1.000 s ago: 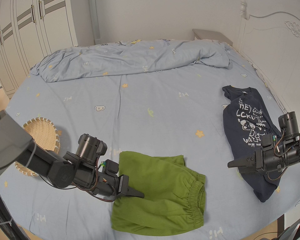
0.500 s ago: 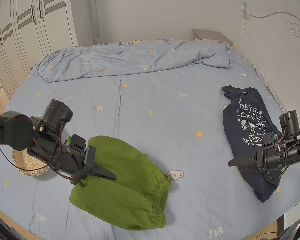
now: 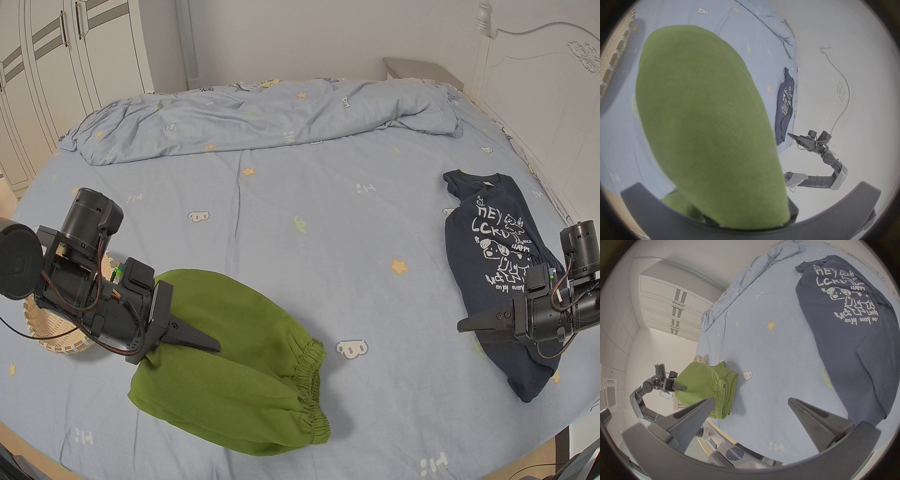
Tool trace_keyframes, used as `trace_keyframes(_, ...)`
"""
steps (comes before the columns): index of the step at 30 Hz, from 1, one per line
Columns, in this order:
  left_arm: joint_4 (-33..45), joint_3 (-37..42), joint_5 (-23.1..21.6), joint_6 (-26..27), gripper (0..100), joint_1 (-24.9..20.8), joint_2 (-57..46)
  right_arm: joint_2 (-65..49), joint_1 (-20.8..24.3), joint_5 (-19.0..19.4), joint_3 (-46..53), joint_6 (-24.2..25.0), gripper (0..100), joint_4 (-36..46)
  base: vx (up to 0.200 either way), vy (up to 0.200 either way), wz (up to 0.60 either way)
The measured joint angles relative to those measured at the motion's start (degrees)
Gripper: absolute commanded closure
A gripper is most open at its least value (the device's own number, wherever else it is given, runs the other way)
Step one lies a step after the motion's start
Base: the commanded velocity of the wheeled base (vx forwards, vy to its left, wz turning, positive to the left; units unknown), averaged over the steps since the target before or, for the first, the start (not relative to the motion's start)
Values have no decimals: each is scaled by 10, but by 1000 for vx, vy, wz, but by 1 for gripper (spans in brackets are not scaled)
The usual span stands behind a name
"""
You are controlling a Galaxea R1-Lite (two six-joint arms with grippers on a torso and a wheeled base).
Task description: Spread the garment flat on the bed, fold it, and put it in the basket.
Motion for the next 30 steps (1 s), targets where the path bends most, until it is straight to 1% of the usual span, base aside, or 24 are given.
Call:
trace_keyframes(8, 0, 9, 1, -1, 100, -21, -2, -1, 0, 0, 1, 0, 0, 0, 0, 200, 0)
trace_keyframes(15, 0, 13, 33, -1, 100, -39, 0, -1, 0, 0, 1, -1, 0, 0, 0, 200, 0)
trace_keyframes(20, 0, 15, 38, 0, 100, -47, 1, -1, 0, 0, 1, -1, 0, 0, 0, 200, 0)
trace_keyframes(23, -1, 18, 38, 3, 100, -49, 1, -1, 0, 0, 1, -1, 0, 0, 0, 0, 0)
trace_keyframes(26, 0, 22, 39, 27, 100, -53, -2, -1, 0, 0, 1, -1, 0, 0, 0, 0, 0)
trace_keyframes(30, 0, 25, 42, 84, 100, -61, -14, -3, 0, 0, 1, -1, 0, 1, 0, 0, 0)
